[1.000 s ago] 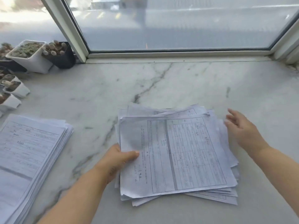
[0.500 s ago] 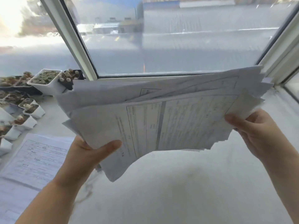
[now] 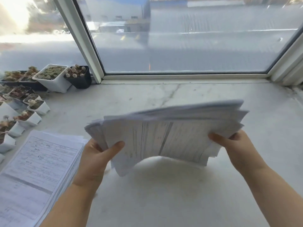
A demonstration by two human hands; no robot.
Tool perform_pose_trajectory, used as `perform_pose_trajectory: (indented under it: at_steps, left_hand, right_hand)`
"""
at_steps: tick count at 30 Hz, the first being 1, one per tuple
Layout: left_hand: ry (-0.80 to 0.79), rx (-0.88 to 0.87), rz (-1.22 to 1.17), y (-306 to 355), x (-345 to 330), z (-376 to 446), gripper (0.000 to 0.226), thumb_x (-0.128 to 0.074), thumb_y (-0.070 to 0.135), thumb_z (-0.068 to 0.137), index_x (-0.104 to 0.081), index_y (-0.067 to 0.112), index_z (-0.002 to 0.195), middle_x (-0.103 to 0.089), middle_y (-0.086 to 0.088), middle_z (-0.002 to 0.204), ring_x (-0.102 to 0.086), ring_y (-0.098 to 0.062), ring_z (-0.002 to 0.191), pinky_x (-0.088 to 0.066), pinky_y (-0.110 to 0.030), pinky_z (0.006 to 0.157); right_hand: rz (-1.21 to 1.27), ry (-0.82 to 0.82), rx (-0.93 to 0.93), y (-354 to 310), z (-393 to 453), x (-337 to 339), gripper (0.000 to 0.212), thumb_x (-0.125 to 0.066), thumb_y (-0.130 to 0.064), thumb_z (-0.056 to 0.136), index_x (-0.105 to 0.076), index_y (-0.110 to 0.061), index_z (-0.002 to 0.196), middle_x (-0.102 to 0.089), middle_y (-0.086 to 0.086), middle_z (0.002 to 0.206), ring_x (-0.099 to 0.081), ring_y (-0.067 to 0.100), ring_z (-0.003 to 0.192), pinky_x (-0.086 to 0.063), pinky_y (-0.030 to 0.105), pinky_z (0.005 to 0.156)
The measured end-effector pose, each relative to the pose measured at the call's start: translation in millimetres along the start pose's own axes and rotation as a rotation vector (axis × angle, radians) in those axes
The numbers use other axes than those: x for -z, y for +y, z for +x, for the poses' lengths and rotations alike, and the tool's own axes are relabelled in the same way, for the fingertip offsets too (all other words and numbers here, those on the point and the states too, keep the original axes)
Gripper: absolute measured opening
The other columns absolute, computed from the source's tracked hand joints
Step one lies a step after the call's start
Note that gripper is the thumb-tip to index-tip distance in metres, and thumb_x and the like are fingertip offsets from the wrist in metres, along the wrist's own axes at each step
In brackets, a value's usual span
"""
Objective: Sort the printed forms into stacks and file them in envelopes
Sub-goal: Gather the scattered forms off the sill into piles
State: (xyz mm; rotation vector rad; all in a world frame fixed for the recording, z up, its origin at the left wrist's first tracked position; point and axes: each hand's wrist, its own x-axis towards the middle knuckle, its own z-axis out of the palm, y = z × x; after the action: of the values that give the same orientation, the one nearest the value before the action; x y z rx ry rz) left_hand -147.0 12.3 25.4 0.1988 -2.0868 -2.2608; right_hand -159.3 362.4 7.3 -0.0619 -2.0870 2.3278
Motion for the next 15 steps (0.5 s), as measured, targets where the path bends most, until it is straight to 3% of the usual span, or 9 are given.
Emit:
perform_pose_trajectory:
  at_steps: [4, 6, 10, 12, 15]
  left_hand:
    - [0.046, 0.132, 0.045, -18, -6, 2, 0.035, -0.082, 0.021, 0.057, -0.075, 0.024, 0.091, -0.075, -0.001, 0.093, -0.07, -0.016, 0.088, -0.055, -0.02, 0.067]
    - [0.069, 0.137, 0.032, -25, -9, 3, 0.041, -0.082, 0.027, 0.054, -0.073, 0.017, 0.093, -0.074, -0.003, 0.094, -0.07, -0.017, 0.087, -0.056, -0.025, 0.069]
    - [0.136, 0.154, 0.084, -22, -25, -2, 0.012, -0.073, 0.004, 0.08, -0.07, 0.012, 0.089, -0.074, 0.004, 0.082, -0.068, -0.016, 0.081, -0.054, -0.03, 0.072]
    - [0.134, 0.13, 0.148, -11, -20, -8, 0.014, -0.069, 0.006, 0.084, -0.069, 0.014, 0.095, -0.075, 0.006, 0.086, -0.07, -0.013, 0.083, -0.056, -0.028, 0.071]
    - [0.215, 0.132, 0.161, 5, 17, -26, 0.021, -0.07, 0.013, 0.084, -0.067, 0.019, 0.105, -0.074, 0.007, 0.093, -0.071, -0.012, 0.088, -0.057, -0.031, 0.076]
  right_hand:
    - [-0.053, 0.039, -0.05, 20, 7, -3, 0.042, -0.07, 0.006, 0.074, -0.076, -0.028, 0.099, -0.075, 0.0, 0.1, -0.07, 0.015, 0.096, -0.056, 0.023, 0.075]
    - [-0.038, 0.076, -0.027, 22, 12, -3, 0.045, -0.062, 0.01, 0.074, -0.076, -0.028, 0.096, -0.075, -0.004, 0.095, -0.07, 0.011, 0.091, -0.055, 0.019, 0.073]
    - [-0.071, 0.134, -0.074, 20, 15, -15, 0.04, -0.055, 0.012, 0.081, -0.071, -0.021, 0.099, -0.074, -0.005, 0.096, -0.068, 0.012, 0.091, -0.053, 0.03, 0.078]
    - [-0.13, 0.123, -0.087, 9, 22, -27, 0.037, -0.055, 0.01, 0.085, -0.067, -0.019, 0.104, -0.073, -0.002, 0.101, -0.068, 0.016, 0.094, -0.051, 0.035, 0.079]
    - [-0.249, 0.012, -0.066, -22, 42, -64, 0.031, -0.062, 0.005, 0.084, -0.068, -0.022, 0.095, -0.074, -0.004, 0.095, -0.069, 0.018, 0.09, -0.053, 0.036, 0.075]
